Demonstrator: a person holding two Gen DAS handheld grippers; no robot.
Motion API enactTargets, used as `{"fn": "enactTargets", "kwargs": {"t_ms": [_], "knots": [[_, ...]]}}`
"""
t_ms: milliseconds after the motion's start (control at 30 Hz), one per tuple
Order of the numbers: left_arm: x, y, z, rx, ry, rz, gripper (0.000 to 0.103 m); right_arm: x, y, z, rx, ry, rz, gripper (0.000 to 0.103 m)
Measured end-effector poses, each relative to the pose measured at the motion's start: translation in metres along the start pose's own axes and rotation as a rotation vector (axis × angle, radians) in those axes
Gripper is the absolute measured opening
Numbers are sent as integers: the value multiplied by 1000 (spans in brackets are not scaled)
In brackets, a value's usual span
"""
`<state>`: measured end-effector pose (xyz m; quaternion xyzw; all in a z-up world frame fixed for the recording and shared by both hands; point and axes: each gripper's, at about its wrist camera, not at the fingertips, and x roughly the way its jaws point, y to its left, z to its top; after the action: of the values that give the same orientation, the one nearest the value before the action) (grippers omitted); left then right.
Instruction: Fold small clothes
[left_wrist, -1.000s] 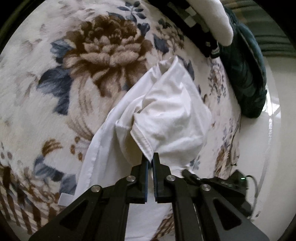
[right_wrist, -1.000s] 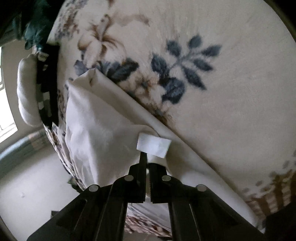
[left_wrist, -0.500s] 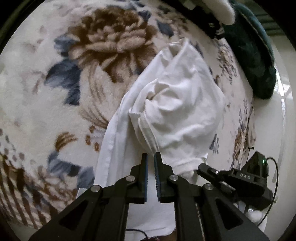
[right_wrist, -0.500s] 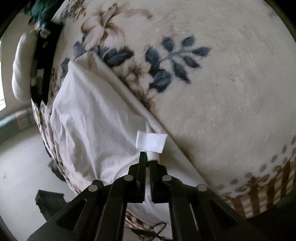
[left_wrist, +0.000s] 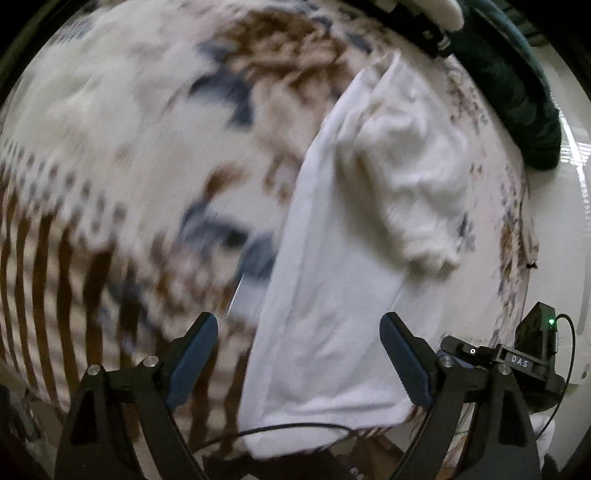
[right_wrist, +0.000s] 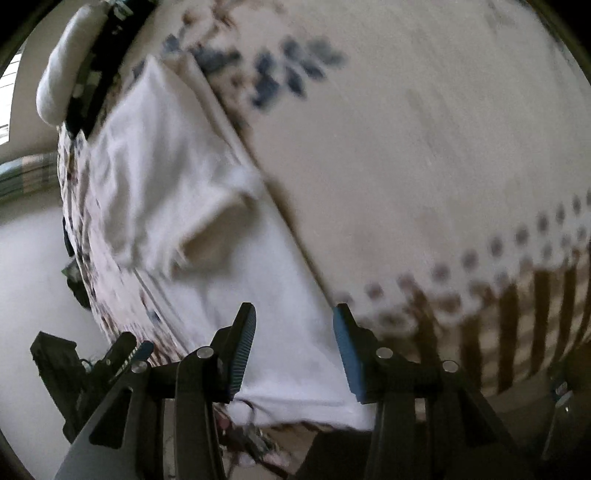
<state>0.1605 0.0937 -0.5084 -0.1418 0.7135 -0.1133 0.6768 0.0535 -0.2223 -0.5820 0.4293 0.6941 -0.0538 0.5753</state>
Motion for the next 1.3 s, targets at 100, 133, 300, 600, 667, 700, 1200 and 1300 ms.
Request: {"fn": "enactTargets", "kwargs": {"t_ms": [100,133,300,600,667,700,1200,1300], "knots": [[14,10,-27,-10,55,17,90,12,-19,-20,-22,61,5,46],[19,13,-35,-15,70,16,90,16,-26,-28,-26,74,2,46],[40,14,-67,15,104,31,89,33,-46,-53,-21,117,16,46],[30,-18,-76,107,1,-90,7,51,-51,-72,5,116,170,16],[22,-19,-74,74,-3,-131,6,47,-51,-76,22,113,220,9],[17,-17,-73,54,-7,-154,6,42,-51,-77,30,102,237,9],[-63,-50,81,-162,-171,-519,6,-82,43,9,-104,-126,440,8],[-44,-57,132,-186,-178,-528,6,-89,69,60,-98,-189,446,8]]}}
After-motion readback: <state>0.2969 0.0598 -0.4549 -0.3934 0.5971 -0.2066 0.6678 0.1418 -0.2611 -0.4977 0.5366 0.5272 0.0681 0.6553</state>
